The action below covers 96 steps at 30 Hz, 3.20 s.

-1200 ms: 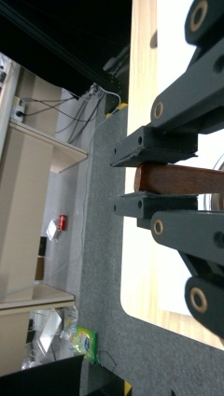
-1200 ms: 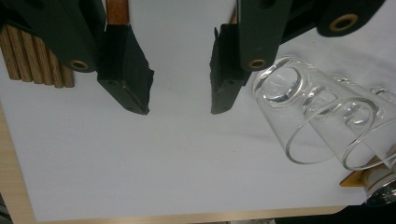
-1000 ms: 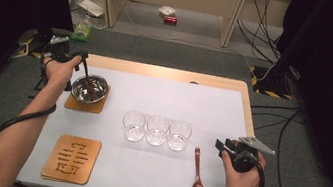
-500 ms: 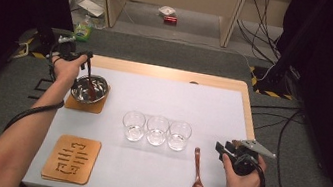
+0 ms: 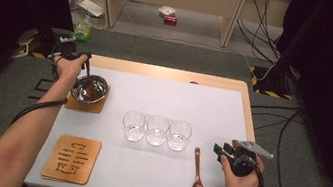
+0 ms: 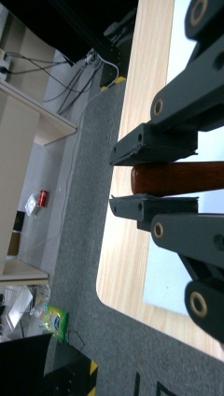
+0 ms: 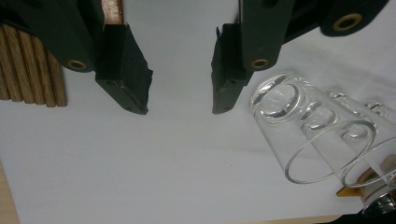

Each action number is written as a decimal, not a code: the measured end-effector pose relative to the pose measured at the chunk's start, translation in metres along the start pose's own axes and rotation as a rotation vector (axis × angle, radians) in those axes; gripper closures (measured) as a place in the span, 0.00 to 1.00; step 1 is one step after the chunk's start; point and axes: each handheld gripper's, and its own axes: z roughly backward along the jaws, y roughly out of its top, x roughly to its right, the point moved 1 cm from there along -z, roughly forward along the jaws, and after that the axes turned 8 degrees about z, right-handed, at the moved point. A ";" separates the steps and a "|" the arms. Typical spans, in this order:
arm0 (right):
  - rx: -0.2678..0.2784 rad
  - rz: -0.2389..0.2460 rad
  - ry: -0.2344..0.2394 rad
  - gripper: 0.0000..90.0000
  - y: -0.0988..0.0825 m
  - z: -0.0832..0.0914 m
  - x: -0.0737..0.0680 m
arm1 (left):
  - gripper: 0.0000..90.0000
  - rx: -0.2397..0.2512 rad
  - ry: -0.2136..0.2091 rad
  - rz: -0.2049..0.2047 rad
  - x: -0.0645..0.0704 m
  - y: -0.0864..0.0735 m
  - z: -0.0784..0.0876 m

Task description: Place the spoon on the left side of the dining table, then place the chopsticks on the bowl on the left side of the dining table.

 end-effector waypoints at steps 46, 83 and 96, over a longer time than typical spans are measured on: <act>-0.086 -0.003 -0.005 0.62 0.004 -0.008 0.003 | 0.51 -0.054 -0.079 0.034 -0.021 -0.029 0.076; -0.522 -0.104 -0.138 0.80 0.009 -0.010 0.054 | 0.47 -0.026 -0.265 0.008 -0.023 -0.116 0.153; -0.630 -0.098 -0.131 0.83 0.008 -0.015 0.060 | 0.47 -0.046 -0.253 -0.003 -0.023 -0.126 0.155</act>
